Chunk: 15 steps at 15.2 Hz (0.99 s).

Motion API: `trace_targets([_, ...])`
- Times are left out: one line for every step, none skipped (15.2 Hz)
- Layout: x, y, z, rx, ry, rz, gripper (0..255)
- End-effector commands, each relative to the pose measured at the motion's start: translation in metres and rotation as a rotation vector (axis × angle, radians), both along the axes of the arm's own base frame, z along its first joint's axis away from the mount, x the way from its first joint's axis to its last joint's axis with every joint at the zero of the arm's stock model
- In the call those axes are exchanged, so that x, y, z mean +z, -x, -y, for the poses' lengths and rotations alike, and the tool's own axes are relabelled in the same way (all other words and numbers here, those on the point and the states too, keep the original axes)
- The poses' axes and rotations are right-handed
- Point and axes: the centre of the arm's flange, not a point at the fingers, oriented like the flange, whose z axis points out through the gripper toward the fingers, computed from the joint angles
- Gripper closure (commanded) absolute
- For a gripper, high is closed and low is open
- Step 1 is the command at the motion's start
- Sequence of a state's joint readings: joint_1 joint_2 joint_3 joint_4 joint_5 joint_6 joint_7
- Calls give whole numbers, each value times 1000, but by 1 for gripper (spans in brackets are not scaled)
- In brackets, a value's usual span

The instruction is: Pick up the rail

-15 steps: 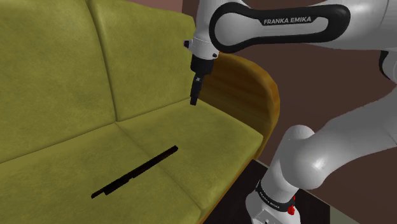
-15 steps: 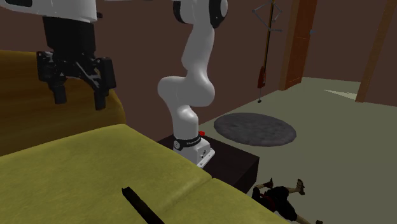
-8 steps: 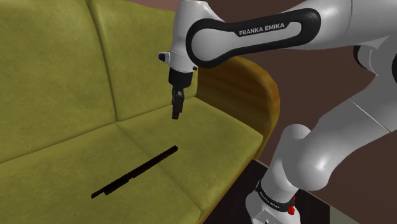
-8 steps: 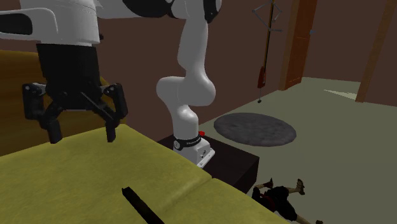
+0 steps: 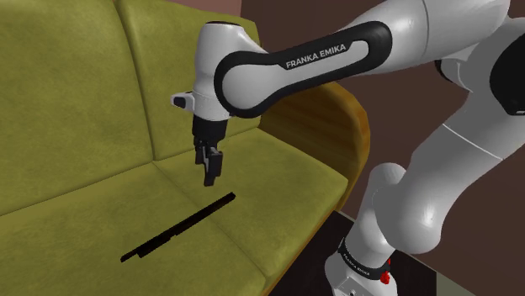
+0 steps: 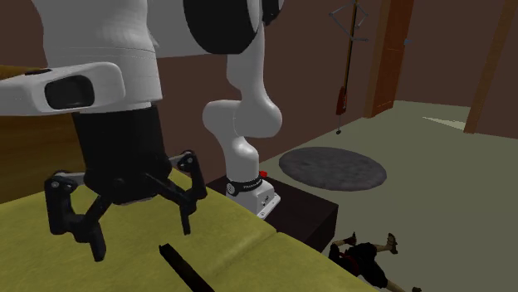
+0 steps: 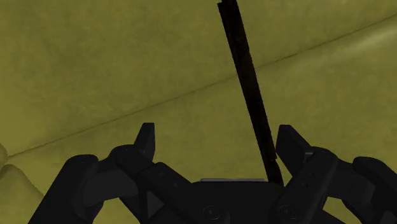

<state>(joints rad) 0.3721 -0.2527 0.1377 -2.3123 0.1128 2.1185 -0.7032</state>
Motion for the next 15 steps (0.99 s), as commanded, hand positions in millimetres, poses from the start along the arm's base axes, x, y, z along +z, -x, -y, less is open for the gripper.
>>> trace_targets([-10,4,-24,85,-15,-5,0])
trace_targets([-15,6,-34,126,-22,-8,0])
trace_targets([-20,9,-45,167,-28,-11,0])
trace_targets([-25,12,-55,208,-35,-14,0])
trace_targets([-30,16,-66,249,-42,-17,0])
trace_targets([-35,20,-76,290,-49,-20,0])
trace_targets([-40,24,-86,331,-56,-24,0])
trace_targets([-45,29,-96,372,-62,-27,0])
trace_targets([-45,30,-97,375,-63,-27,0])
trace_targets([-50,30,-97,375,-63,-27,0])
trace_targets([-55,30,-97,375,-63,-27,0])
trace_targets([-61,30,-97,375,-63,-27,0])
trace_targets([-66,30,-97,375,-63,-27,0])
trace_targets([-71,30,-97,375,-63,-27,0])
trace_targets([-77,30,-97,375,-63,-27,0])
